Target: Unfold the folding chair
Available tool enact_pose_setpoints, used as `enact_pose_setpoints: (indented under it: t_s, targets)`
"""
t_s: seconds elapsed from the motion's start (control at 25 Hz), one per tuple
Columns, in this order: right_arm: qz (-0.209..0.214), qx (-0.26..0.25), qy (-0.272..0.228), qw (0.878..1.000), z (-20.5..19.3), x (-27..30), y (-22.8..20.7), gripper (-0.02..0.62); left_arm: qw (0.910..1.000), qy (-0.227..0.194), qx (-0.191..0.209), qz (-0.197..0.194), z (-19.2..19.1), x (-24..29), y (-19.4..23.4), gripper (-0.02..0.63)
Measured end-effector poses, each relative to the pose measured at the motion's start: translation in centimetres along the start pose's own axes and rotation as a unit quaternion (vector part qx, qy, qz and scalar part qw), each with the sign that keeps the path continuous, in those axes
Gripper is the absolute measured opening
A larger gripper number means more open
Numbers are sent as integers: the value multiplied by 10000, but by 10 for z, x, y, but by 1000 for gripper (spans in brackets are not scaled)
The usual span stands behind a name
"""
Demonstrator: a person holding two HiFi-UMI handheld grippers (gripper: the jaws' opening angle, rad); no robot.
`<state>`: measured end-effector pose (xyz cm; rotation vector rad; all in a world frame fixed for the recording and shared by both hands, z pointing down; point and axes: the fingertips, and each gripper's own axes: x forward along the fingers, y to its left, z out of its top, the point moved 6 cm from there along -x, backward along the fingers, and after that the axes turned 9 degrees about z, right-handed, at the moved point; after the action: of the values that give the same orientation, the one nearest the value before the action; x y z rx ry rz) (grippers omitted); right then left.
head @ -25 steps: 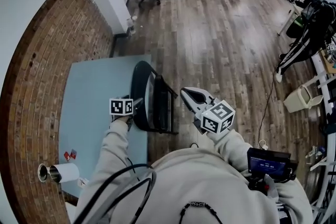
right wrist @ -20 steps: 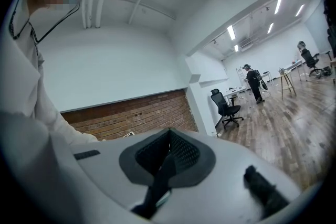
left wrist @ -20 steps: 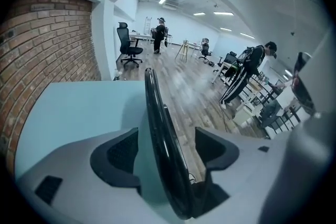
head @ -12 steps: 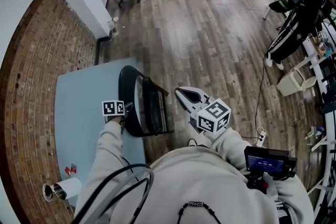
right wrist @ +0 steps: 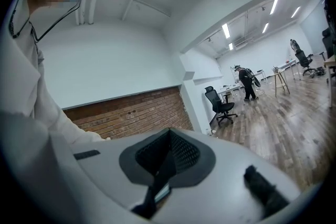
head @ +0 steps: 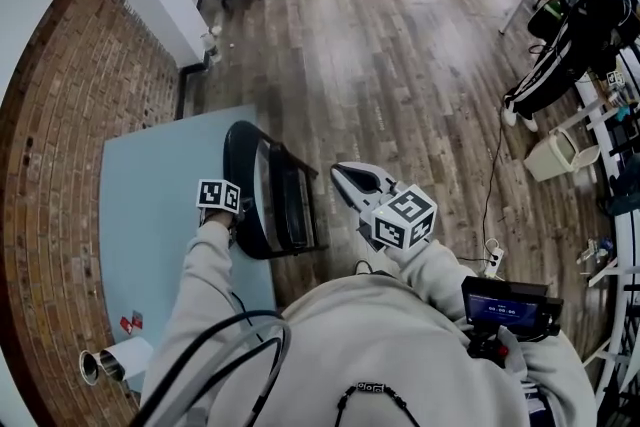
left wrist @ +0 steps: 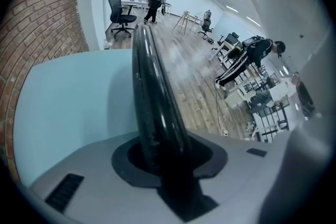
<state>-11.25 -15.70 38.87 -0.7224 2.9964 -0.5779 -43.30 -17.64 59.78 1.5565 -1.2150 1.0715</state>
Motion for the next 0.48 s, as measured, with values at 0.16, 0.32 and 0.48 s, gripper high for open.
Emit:
enact_pose_setpoints:
  t_s: [0.16, 0.32, 0.48]
  targets:
    - [60, 18, 32, 10000, -4, 3, 3, 8, 9995, 129, 159, 247, -1, 2, -3, 107]
    - [36, 26, 91, 9999, -8, 1, 1, 8, 9994, 165, -100, 291, -1, 1, -2, 88]
    - [-65, 190, 369, 9991, -34, -2, -11, 8, 9981, 64, -576, 204, -2, -3, -1, 81]
